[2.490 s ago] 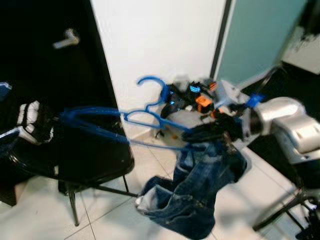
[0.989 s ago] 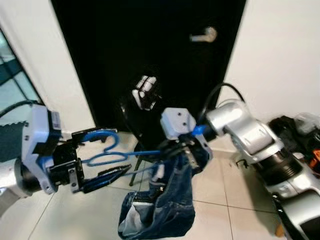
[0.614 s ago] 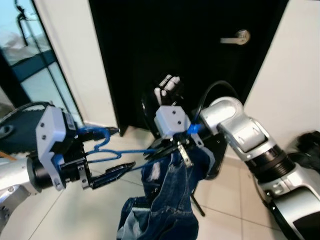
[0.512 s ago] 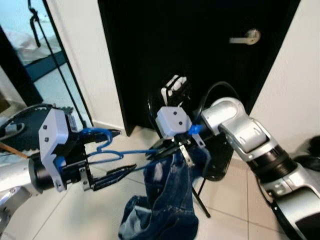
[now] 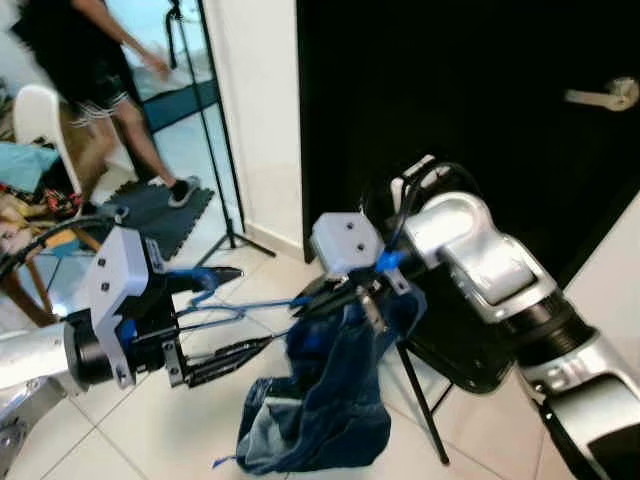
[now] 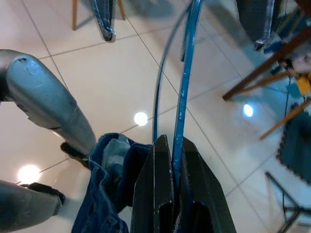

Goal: Hang hanger

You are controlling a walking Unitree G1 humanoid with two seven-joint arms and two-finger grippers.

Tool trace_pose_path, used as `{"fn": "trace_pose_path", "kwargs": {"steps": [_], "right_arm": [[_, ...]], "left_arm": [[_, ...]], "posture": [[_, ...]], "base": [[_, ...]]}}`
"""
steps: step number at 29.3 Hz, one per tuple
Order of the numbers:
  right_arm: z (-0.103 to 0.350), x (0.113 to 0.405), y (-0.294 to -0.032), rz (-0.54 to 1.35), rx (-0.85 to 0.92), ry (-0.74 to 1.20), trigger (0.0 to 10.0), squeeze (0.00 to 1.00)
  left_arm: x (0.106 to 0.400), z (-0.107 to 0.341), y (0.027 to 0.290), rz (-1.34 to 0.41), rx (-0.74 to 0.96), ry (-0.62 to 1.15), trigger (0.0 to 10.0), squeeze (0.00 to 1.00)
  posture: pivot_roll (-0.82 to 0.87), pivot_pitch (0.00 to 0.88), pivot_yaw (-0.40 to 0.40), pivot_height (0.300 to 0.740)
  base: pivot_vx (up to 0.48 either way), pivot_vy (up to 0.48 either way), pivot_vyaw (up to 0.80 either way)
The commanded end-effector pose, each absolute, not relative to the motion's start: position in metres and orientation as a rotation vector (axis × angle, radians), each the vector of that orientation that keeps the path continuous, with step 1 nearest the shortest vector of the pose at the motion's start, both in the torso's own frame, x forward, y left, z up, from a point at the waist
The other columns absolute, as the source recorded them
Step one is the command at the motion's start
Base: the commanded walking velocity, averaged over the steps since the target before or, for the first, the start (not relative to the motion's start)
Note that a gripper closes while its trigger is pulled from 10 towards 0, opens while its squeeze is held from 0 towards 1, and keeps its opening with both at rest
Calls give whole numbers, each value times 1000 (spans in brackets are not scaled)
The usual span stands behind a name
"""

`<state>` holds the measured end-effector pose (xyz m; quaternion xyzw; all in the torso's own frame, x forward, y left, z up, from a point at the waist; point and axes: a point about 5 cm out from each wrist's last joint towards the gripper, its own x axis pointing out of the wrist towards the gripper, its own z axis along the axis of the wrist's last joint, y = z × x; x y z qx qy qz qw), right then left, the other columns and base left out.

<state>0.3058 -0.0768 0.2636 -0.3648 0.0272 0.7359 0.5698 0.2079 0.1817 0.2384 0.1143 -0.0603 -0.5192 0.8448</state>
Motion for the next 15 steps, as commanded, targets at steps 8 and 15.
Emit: {"fn": "trace_pose_path", "kwargs": {"steps": [8,15], "right_arm": [[269,326,-74,1522,-841,7,10000,0],[256,346,-94,1327,-803,115,10000,0]], "left_arm": [[219,242,193,-949,244,-151,10000,0],[232,267,244,-592,215,-248,10000,0]], "posture": [[-77,37,2,740],[-70,39,-1,740]], "base": [[0,0,184],[0,0,0]]}}
